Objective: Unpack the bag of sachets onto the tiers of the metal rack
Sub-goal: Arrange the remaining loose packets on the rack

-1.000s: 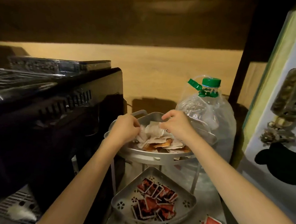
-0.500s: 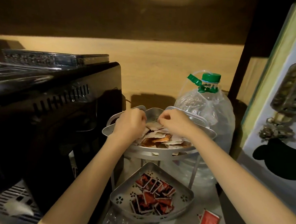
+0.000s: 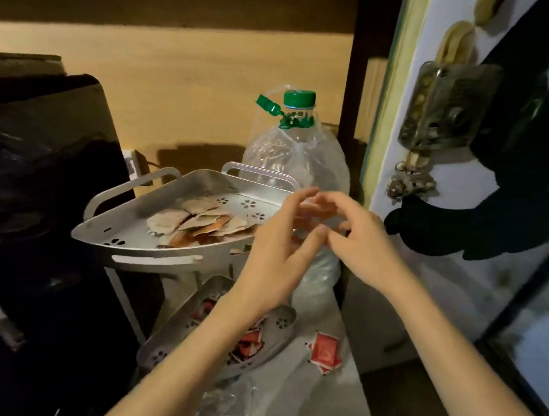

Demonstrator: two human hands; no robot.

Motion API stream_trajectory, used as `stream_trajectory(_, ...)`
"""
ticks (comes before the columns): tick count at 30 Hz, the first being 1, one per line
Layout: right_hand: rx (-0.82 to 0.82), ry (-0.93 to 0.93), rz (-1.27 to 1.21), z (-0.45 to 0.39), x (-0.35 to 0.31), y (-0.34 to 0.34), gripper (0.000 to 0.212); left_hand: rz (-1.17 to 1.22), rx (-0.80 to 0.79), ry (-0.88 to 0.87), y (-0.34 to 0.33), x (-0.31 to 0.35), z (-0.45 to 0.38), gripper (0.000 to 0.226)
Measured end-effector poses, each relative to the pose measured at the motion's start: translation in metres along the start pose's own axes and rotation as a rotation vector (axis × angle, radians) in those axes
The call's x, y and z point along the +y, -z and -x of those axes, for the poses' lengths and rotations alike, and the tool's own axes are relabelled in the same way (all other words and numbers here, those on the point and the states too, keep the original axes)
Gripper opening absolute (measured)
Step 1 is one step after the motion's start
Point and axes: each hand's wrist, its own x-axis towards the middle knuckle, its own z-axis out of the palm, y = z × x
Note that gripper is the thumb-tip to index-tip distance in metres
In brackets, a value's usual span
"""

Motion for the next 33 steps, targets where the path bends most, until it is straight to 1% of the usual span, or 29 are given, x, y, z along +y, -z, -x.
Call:
stream_trajectory(2, 0.07, -0.076, -0.036, 0.023, 0.033, -0.004, 0.036, -0.001, -0.024, 0.027, -0.03, -0.017, 0.018, 0.04)
stream_trajectory(5, 0.092, -0.236, -0.049, 0.057, 0.088, -0.016, 0.038, -0.053, -0.125, 0.177, -0.07, -0.059, 0.049, 0.042)
stream_trajectory(9, 0.058, -0.437, -0.012, 0.094, 0.15, -0.034, 0.037, -0.206, -0.286, 0.386, -0.105, -0.117, 0.085, 0.044)
stream_trajectory(11, 0.011, -0.53, 0.05, 0.108, 0.179, -0.043, 0.04, -0.247, -0.365, 0.482, -0.115, -0.138, 0.097, 0.041)
stream_trajectory(13, -0.063, -0.571, 0.126, 0.117, 0.205, -0.053, 0.043, -0.273, -0.424, 0.551, -0.122, -0.153, 0.106, 0.041)
stream_trajectory(16, -0.165, -0.58, 0.265, 0.122, 0.224, -0.066, 0.05, -0.351, -0.473, 0.566, -0.133, -0.173, 0.115, 0.05)
stream_trajectory(18, -0.178, -0.54, 0.32, 0.126, 0.226, -0.074, 0.055, -0.391, -0.482, 0.568, -0.141, -0.183, 0.121, 0.052)
stream_trajectory(21, -0.173, -0.454, 0.407, 0.134, 0.228, -0.082, 0.062, -0.476, -0.514, 0.525, -0.146, -0.186, 0.123, 0.056)
stream_trajectory(23, -0.14, -0.442, 0.455, 0.138, 0.229, -0.085, 0.063, -0.517, -0.508, 0.502, -0.147, -0.188, 0.124, 0.057)
stream_trajectory(26, -0.059, -0.451, 0.492, 0.144, 0.229, -0.09, 0.052, -0.559, -0.46, 0.48, -0.147, -0.19, 0.125, 0.053)
stream_trajectory(28, -0.005, -0.41, 0.483, 0.147, 0.23, -0.094, 0.047, -0.565, -0.449, 0.468, -0.146, -0.192, 0.127, 0.048)
stream_trajectory(31, 0.015, -0.425, 0.435, 0.146, 0.229, -0.096, 0.031, -0.552, -0.42, 0.475, -0.145, -0.191, 0.127, 0.042)
stream_trajectory(33, 0.049, -0.434, 0.414, 0.146, 0.231, -0.097, 0.028, -0.526, -0.383, 0.481, -0.144, -0.187, 0.125, 0.04)
